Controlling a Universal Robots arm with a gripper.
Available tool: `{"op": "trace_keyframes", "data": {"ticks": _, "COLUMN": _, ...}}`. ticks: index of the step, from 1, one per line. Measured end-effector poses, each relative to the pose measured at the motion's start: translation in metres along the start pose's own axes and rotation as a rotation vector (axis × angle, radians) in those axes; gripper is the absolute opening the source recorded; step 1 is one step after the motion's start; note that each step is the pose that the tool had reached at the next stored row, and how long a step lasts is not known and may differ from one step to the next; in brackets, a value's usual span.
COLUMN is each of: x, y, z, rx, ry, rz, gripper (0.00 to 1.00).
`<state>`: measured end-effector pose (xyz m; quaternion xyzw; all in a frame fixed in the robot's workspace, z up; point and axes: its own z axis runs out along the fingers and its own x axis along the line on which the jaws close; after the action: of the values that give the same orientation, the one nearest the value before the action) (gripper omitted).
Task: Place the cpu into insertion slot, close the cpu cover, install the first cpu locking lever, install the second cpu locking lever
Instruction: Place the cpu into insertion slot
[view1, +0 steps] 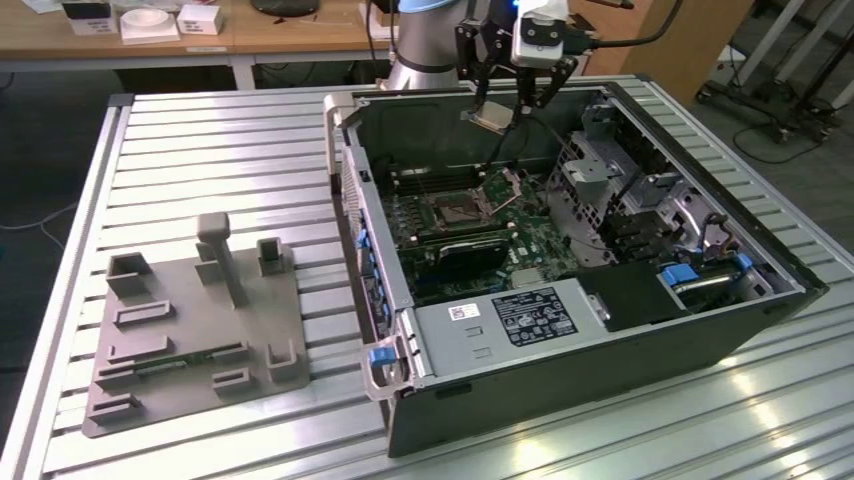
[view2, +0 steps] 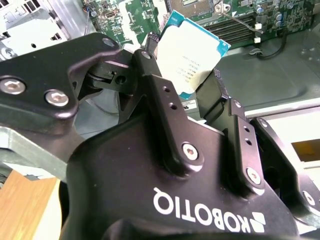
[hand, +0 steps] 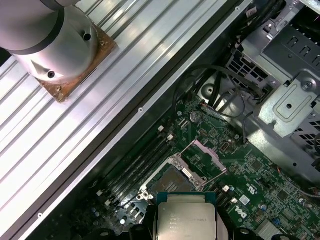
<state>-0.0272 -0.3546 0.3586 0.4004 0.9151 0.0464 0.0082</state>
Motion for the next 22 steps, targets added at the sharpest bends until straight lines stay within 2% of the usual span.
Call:
{"op": "trace_keyframes", "data": {"ticks": 10, "x": 0.0002, "y": -0.0003, "z": 0.0007, "rx": -0.0003, "ry": -0.0015, "rz": 0.016, "gripper": 0.54}}
{"op": "trace_keyframes", "data": {"ticks": 22, "x": 0.0007, "y": -0.001, "z": 0.0019, "rx": -0.0019, "ry": -0.0075, "rz": 0.083, "gripper": 0.54}}
